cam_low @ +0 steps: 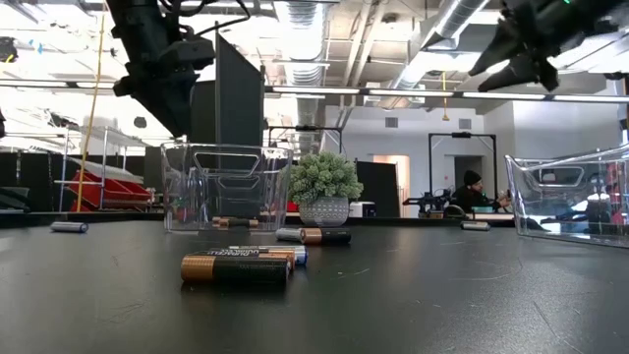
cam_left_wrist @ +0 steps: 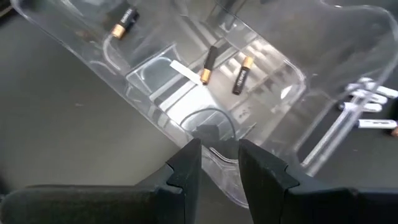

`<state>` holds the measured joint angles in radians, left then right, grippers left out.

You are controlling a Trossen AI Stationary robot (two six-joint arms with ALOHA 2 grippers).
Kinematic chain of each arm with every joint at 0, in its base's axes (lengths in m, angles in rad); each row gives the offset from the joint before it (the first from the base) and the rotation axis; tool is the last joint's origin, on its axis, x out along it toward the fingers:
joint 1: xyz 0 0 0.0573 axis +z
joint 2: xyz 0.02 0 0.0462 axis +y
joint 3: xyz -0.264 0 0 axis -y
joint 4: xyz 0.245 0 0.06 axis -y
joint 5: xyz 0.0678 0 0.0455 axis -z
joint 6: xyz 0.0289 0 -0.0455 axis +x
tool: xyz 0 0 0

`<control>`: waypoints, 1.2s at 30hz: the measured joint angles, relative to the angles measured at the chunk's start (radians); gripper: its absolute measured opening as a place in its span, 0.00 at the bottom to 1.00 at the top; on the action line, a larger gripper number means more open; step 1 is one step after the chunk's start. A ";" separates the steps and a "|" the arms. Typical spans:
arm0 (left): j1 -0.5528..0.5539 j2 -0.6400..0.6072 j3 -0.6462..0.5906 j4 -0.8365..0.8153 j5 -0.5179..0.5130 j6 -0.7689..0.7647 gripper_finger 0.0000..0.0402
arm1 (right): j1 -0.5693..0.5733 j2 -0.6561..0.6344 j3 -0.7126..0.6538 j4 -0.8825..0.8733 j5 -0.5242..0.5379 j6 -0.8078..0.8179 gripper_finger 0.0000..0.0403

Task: Sort batteries
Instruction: Adjust the transparent bins

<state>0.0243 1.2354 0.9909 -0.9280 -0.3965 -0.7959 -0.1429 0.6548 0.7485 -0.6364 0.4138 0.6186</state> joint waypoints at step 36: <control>0.334 -0.362 -0.273 0.139 0.287 0.119 0.25 | -0.212 0.725 0.404 -0.810 -0.290 -0.772 0.38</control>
<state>0.3580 0.8737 0.7181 -0.7895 -0.1093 -0.6772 -0.3545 1.3797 1.1522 -1.4466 0.1239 -0.1532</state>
